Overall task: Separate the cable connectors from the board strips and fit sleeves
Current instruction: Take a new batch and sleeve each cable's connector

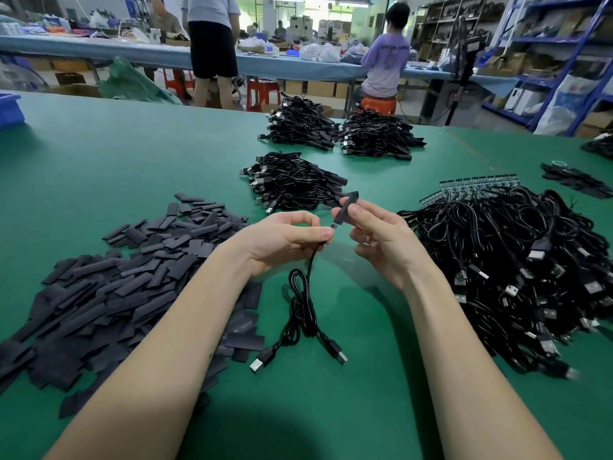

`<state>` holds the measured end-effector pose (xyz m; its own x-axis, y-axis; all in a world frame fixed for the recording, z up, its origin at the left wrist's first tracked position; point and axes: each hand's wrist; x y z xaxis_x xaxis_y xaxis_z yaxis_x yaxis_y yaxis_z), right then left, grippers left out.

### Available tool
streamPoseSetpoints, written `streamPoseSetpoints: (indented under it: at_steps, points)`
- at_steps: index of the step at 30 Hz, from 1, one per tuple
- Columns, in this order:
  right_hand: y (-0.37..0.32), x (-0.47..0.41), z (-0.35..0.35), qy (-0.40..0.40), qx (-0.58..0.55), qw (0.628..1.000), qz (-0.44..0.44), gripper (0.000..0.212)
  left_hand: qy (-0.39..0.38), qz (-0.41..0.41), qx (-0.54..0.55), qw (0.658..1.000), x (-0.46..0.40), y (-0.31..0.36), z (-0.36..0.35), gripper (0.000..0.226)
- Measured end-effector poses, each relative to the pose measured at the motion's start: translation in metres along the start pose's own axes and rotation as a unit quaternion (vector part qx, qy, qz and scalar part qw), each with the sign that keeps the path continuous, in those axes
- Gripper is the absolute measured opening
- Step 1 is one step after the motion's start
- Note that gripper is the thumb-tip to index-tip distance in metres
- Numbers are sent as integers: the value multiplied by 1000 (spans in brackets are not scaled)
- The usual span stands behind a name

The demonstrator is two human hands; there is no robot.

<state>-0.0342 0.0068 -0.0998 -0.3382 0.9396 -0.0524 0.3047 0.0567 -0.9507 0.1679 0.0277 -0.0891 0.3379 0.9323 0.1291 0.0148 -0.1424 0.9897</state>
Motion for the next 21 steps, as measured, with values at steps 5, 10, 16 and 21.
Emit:
streamPoseSetpoints:
  at_steps: [5,10,16,21]
  points:
    - [7,-1,-3,-10,-23,999,20,18,4,-10,3,1000,0,-3,-1,26]
    - [11,0,-5,0,-27,1000,12,31,13,-49,11,999,-1,-1,-4,25]
    - [12,-2,-4,83,-60,995,18,17,100,-99,-147,979,-5,-4,-2,27]
    - [11,-1,0,94,-48,994,1,20,131,-157,-250,946,-7,-6,-6,16]
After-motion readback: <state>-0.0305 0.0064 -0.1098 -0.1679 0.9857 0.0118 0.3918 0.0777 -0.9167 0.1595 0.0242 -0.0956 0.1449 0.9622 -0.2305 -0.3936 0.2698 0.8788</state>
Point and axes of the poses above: each hand's wrist, its own x-axis away from the middle knuckle, its own z-axis out of the back of the hand, y = z × x, and after that the axes turned 4 degrees about -x, right-handed
